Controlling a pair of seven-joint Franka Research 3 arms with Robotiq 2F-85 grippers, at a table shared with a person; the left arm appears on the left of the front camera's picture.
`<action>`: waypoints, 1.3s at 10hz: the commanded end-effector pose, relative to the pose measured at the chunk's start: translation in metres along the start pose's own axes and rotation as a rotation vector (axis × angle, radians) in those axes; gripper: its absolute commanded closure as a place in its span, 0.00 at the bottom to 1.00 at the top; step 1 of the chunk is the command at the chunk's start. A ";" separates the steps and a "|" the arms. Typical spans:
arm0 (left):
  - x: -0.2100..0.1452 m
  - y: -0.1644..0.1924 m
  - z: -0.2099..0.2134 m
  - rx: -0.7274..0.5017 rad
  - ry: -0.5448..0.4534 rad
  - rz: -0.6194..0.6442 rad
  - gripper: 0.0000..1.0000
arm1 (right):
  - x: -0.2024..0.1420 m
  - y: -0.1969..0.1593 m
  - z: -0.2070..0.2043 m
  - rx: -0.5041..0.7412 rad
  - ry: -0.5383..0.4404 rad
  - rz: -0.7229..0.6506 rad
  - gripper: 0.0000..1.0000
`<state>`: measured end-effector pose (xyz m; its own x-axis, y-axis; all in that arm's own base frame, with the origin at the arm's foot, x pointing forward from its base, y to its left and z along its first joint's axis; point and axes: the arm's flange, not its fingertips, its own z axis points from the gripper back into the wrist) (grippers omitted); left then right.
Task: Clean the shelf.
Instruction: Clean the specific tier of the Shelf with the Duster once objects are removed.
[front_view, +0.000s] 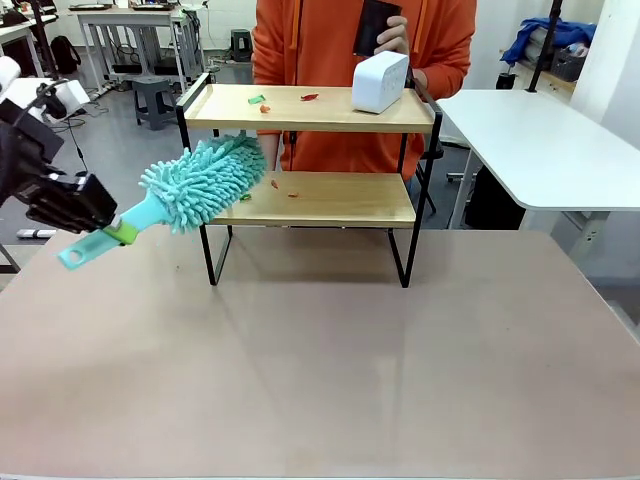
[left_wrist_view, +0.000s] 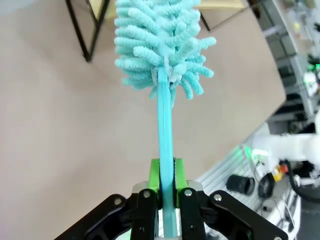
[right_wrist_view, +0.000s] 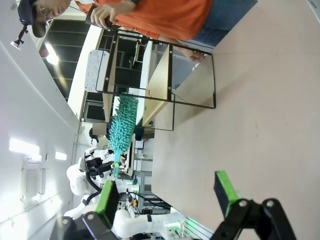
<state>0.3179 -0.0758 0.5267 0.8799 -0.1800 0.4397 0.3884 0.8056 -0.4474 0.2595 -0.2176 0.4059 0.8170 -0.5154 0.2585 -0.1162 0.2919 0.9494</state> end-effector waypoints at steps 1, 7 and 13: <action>0.008 -0.009 -0.023 0.074 -0.063 0.043 0.87 | 0.003 0.001 -0.001 0.017 -0.012 0.028 0.00; 0.031 -0.025 -0.066 0.197 -0.065 0.065 0.87 | 0.003 0.001 -0.001 0.017 -0.012 0.028 0.00; 0.035 -0.035 -0.081 0.140 0.025 -0.018 0.87 | 0.003 0.001 -0.001 0.017 -0.012 0.028 0.00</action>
<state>0.3548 -0.1588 0.4904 0.8860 -0.1791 0.4277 0.3334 0.8871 -0.3191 0.2594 -0.2176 0.4058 0.8170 -0.5152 0.2589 -0.1167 0.2920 0.9493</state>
